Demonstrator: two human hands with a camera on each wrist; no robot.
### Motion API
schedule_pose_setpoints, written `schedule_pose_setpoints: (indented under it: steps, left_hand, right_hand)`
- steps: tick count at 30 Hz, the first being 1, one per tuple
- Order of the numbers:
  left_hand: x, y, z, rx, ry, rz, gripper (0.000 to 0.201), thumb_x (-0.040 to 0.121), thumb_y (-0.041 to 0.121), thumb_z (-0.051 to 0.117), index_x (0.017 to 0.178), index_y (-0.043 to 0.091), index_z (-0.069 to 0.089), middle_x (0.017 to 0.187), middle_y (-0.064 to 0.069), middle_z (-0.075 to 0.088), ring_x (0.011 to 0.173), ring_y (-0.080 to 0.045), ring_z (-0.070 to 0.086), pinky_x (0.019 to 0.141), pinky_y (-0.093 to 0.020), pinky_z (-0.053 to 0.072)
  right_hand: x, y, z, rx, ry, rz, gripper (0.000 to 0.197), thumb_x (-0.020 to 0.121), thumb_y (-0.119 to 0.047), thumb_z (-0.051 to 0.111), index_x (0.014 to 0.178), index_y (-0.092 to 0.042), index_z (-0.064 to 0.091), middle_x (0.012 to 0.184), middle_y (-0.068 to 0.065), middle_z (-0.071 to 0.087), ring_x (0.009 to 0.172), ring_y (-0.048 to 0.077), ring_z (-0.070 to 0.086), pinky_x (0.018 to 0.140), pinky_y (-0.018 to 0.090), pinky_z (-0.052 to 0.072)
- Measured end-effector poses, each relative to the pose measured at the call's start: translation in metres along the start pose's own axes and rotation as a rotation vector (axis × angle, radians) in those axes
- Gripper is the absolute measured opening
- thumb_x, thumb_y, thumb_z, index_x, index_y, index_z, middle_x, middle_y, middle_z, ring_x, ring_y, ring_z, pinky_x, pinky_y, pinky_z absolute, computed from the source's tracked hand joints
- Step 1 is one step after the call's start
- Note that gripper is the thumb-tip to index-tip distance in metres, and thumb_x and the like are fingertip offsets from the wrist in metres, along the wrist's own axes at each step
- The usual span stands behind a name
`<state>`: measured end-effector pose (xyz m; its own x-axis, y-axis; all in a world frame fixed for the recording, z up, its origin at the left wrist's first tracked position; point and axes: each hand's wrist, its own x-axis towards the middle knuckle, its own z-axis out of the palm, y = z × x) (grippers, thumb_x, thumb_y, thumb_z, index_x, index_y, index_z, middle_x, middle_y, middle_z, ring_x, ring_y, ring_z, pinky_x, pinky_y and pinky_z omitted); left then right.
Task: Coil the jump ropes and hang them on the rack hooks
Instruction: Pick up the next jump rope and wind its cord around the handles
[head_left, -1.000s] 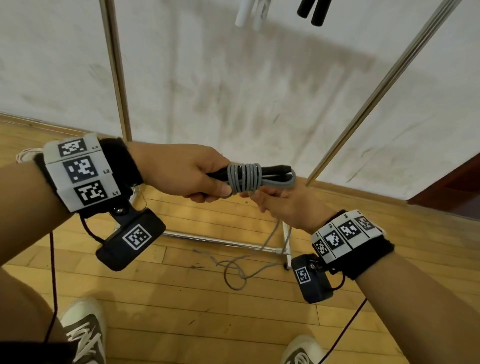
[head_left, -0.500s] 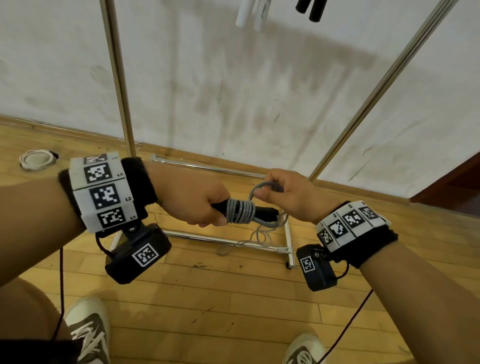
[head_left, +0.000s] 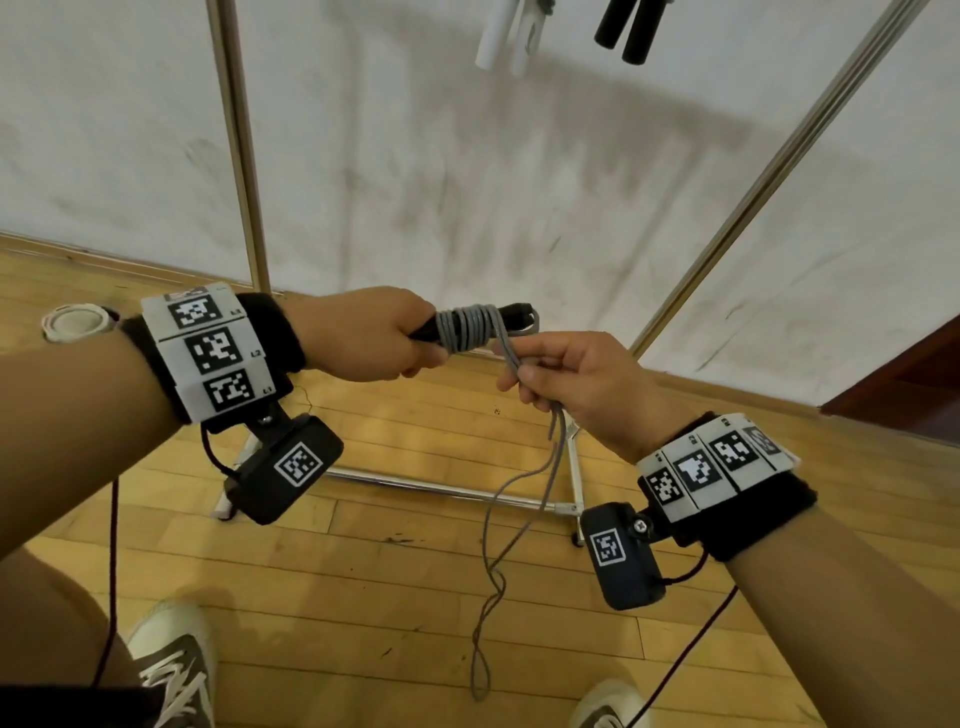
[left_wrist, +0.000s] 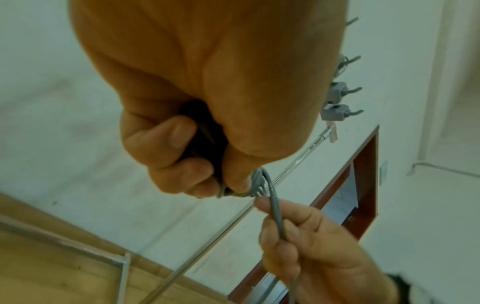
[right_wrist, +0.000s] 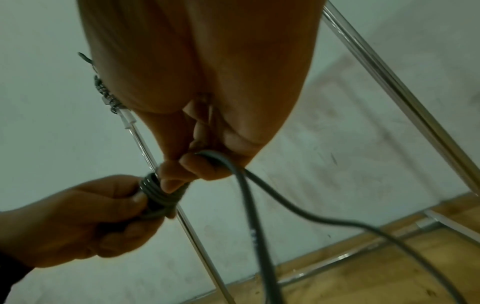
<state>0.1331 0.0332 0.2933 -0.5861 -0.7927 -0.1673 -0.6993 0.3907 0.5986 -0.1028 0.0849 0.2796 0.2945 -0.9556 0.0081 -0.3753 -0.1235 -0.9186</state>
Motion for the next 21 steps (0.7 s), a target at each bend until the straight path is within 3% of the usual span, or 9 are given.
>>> schedule_pose_setpoints:
  steps: [4, 7, 10, 13, 16, 18, 21]
  left_hand:
    - [-0.004, 0.003, -0.002, -0.161, -0.051, 0.058, 0.018, 0.100, 0.025, 0.056, 0.089, 0.011, 0.060, 0.064, 0.006, 0.058, 0.054, -0.009, 0.051, 0.056, -0.025, 0.044]
    - [-0.011, 0.006, -0.008, -0.217, -0.144, 0.121, 0.015, 0.100, 0.022, 0.055, 0.088, 0.015, 0.058, 0.063, 0.006, 0.057, 0.054, -0.010, 0.050, 0.055, -0.026, 0.043]
    - [-0.014, 0.007, -0.010, -0.228, -0.216, 0.152, 0.015, 0.101, 0.020, 0.054, 0.088, 0.014, 0.058, 0.065, 0.006, 0.056, 0.055, -0.012, 0.049, 0.056, -0.029, 0.042]
    - [-0.017, 0.008, -0.008, -0.239, -0.291, 0.176, 0.016, 0.102, 0.018, 0.054, 0.086, 0.018, 0.058, 0.066, 0.004, 0.055, 0.055, -0.011, 0.048, 0.056, -0.028, 0.042]
    - [-0.022, 0.012, -0.004, -0.236, -0.386, 0.214, 0.022, 0.099, 0.022, 0.055, 0.079, 0.031, 0.057, 0.067, 0.005, 0.055, 0.056, -0.010, 0.050, 0.056, -0.025, 0.043]
    - [-0.025, 0.017, -0.001, -0.205, -0.423, 0.218, 0.013, 0.094, 0.029, 0.055, 0.084, 0.023, 0.057, 0.067, 0.005, 0.057, 0.057, -0.011, 0.052, 0.058, -0.024, 0.045]
    - [-0.025, 0.019, 0.006, -0.141, -0.462, 0.208, 0.012, 0.098, 0.027, 0.055, 0.088, 0.021, 0.056, 0.069, 0.007, 0.058, 0.060, -0.010, 0.055, 0.062, -0.022, 0.047]
  right_hand:
    - [-0.003, 0.011, 0.007, 0.047, 0.021, 0.041, 0.014, 0.095, -0.011, 0.061, 0.099, -0.006, 0.073, 0.082, 0.013, 0.074, 0.059, 0.012, 0.061, 0.053, 0.022, 0.047]
    - [-0.004, 0.016, 0.006, 0.005, -0.003, 0.103, 0.022, 0.091, -0.033, 0.064, 0.089, -0.015, 0.075, 0.066, 0.007, 0.071, 0.046, 0.010, 0.055, 0.046, 0.023, 0.042]
    - [-0.004, 0.021, 0.001, -0.141, 0.011, 0.049, 0.022, 0.087, -0.045, 0.061, 0.089, -0.029, 0.076, 0.056, -0.004, 0.062, 0.045, 0.008, 0.049, 0.046, 0.020, 0.040]
    - [-0.004, 0.025, 0.000, -0.323, -0.039, -0.038, 0.013, 0.096, -0.026, 0.059, 0.093, -0.034, 0.069, 0.064, -0.016, 0.063, 0.055, 0.002, 0.053, 0.056, 0.017, 0.043]
    - [-0.004, 0.028, -0.001, -0.269, -0.057, 0.072, 0.015, 0.096, -0.014, 0.058, 0.085, -0.022, 0.064, 0.068, -0.009, 0.064, 0.059, 0.006, 0.057, 0.059, 0.022, 0.048]
    - [-0.006, 0.029, -0.005, -0.324, -0.110, 0.131, 0.017, 0.095, -0.010, 0.058, 0.081, -0.019, 0.063, 0.068, -0.005, 0.065, 0.060, 0.013, 0.059, 0.058, 0.025, 0.050]
    - [-0.003, 0.033, -0.009, -0.686, -0.233, 0.096, 0.022, 0.091, -0.007, 0.060, 0.073, -0.018, 0.057, 0.071, 0.000, 0.059, 0.065, 0.018, 0.056, 0.065, 0.034, 0.051]
